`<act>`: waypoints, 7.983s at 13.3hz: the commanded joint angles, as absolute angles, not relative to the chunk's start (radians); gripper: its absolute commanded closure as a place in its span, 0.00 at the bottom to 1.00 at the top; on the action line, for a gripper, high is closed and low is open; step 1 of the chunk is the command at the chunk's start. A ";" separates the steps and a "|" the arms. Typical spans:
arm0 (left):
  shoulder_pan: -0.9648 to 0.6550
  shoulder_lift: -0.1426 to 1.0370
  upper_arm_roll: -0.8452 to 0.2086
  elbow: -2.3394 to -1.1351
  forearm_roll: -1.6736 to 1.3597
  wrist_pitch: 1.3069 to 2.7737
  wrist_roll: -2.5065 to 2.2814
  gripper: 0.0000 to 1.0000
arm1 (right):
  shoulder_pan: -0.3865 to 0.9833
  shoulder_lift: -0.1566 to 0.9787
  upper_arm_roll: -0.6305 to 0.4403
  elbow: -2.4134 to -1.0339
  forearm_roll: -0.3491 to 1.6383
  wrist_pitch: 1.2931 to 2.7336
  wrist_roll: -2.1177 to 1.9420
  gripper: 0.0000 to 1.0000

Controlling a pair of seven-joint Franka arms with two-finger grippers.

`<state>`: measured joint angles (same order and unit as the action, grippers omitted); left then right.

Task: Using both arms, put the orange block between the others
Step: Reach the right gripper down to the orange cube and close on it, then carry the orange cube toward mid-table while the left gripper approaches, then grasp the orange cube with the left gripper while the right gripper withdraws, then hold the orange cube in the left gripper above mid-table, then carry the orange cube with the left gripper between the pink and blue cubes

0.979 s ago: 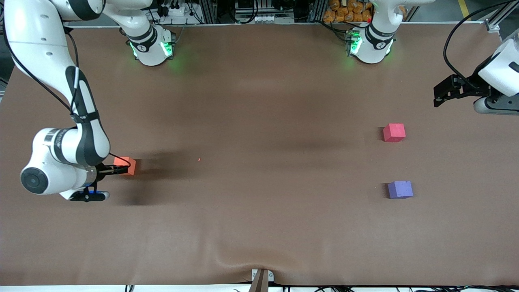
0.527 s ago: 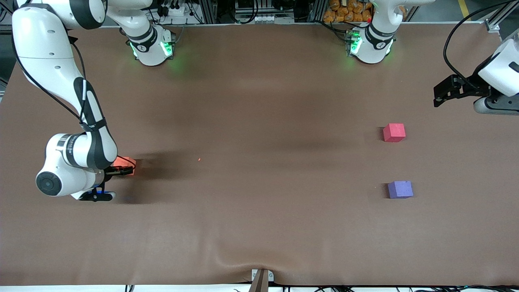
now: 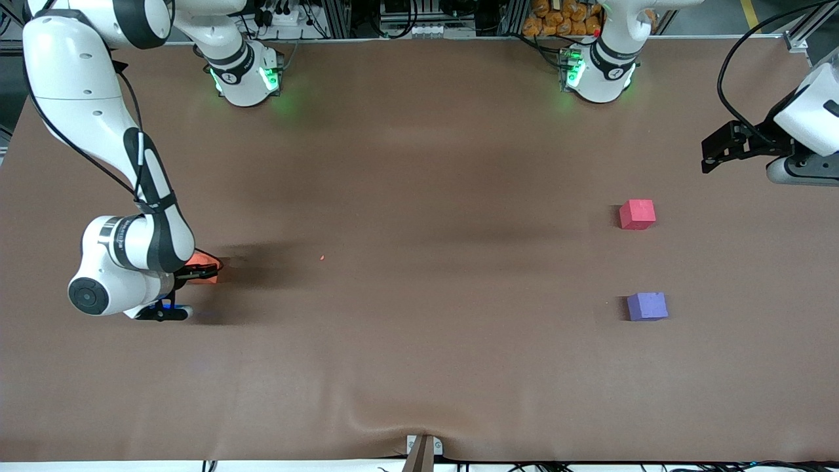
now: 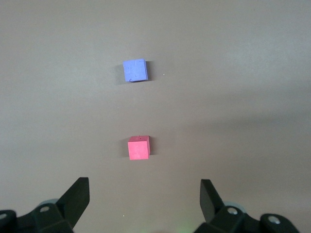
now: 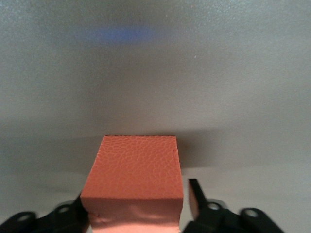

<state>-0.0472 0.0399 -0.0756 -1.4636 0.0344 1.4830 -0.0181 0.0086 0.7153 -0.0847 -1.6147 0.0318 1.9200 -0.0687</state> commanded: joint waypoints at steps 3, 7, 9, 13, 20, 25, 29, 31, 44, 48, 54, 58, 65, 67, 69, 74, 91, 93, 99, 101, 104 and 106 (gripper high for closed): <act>-0.040 0.046 -0.077 -1.456 0.020 1.483 -0.009 0.00 | 0.018 0.684 -0.078 -1.594 0.035 1.931 -0.071 0.71; -0.040 0.046 -0.077 -1.456 0.021 1.485 -0.009 0.00 | 0.122 0.634 -0.078 -1.566 0.176 1.931 -0.060 0.70; -0.040 0.049 -0.077 -1.456 0.021 1.485 -0.009 0.00 | 0.202 0.624 -0.077 -1.545 0.202 1.930 0.004 0.70; -0.041 0.058 -0.077 -1.456 0.020 1.485 -0.009 0.00 | 0.438 0.621 -0.075 -1.531 0.201 1.928 0.223 0.63; -0.060 0.103 -0.080 -1.454 0.015 1.485 -0.014 0.00 | 0.633 0.681 -0.075 -1.516 0.405 1.988 0.311 0.57; -0.093 0.159 -0.086 -1.454 -0.003 1.496 -0.054 0.00 | 0.704 0.747 -0.075 -1.519 0.408 2.060 0.365 0.50; -0.153 0.205 -0.087 -1.454 -0.005 1.522 -0.126 0.00 | 0.713 0.767 -0.075 -1.520 0.411 2.065 0.368 0.38; -0.178 0.228 -0.087 -1.453 -0.005 1.539 -0.173 0.00 | 0.713 0.772 -0.075 -1.520 0.413 2.065 0.368 0.14; -0.448 0.466 -0.087 -1.376 -0.020 1.704 -0.510 0.00 | 0.225 0.255 0.024 -1.508 0.226 1.573 0.350 0.00; -0.578 0.546 -0.087 -1.373 -0.044 1.866 -0.693 0.00 | -0.037 0.147 0.192 -1.491 0.054 1.422 0.182 0.00; -0.719 0.701 -0.075 -1.373 -0.032 2.138 -0.851 0.00 | -0.015 0.120 -0.075 -1.474 0.038 1.410 -0.040 0.00; -0.778 0.761 -0.071 -1.373 -0.032 2.284 -0.906 0.00 | -0.014 0.115 -0.060 -1.476 -0.046 1.413 -0.041 0.00; -0.862 0.830 -0.022 -1.371 -0.028 2.347 -0.939 0.00 | -0.012 0.127 -0.058 -1.459 -0.052 1.411 -0.040 0.00; -0.864 0.831 -0.021 -1.371 -0.029 2.381 -0.939 0.00 | -0.011 0.130 -0.057 -1.459 -0.043 1.420 -0.032 0.00; -0.870 0.844 -0.021 -1.371 -0.028 2.398 -0.939 0.00 | 0.018 0.135 -0.057 -1.456 -0.060 1.420 -0.032 0.00; -0.873 0.880 -0.020 -1.373 -0.025 2.407 -0.937 0.00 | 0.040 0.137 -0.058 -1.448 -0.095 1.417 -0.028 0.00; -0.786 0.779 -0.023 -1.378 -0.034 2.292 -1.028 1.00 | 0.040 0.137 -0.058 -1.447 -0.086 1.420 -0.026 0.00; -0.733 0.747 -0.023 -1.378 -0.032 2.241 -1.026 1.00 | 0.038 0.137 -0.058 -1.447 -0.086 1.422 -0.026 0.00; -0.589 0.652 -0.023 -1.390 -0.025 2.068 -0.997 1.00 | 0.035 0.137 -0.058 -1.442 -0.089 1.424 -0.026 0.00; -0.548 0.631 -0.025 -1.408 -0.026 2.016 -0.944 1.00 | 0.037 0.137 -0.058 -1.442 -0.089 1.424 -0.026 0.00; -0.494 0.611 -0.025 -1.434 -0.026 1.944 -0.879 1.00 | 0.034 0.138 -0.058 -1.439 -0.087 1.424 -0.026 0.00; -0.460 0.600 -0.025 -1.451 -0.026 1.896 -0.830 1.00 | 0.038 0.138 -0.058 -1.439 -0.084 1.424 -0.026 0.00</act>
<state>-0.4880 0.6463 -0.0191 -1.3993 -0.0299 1.9359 -0.8729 0.0373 0.1377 -0.0628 -1.4529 -0.0715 1.4300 -0.0326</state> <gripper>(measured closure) 0.467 0.000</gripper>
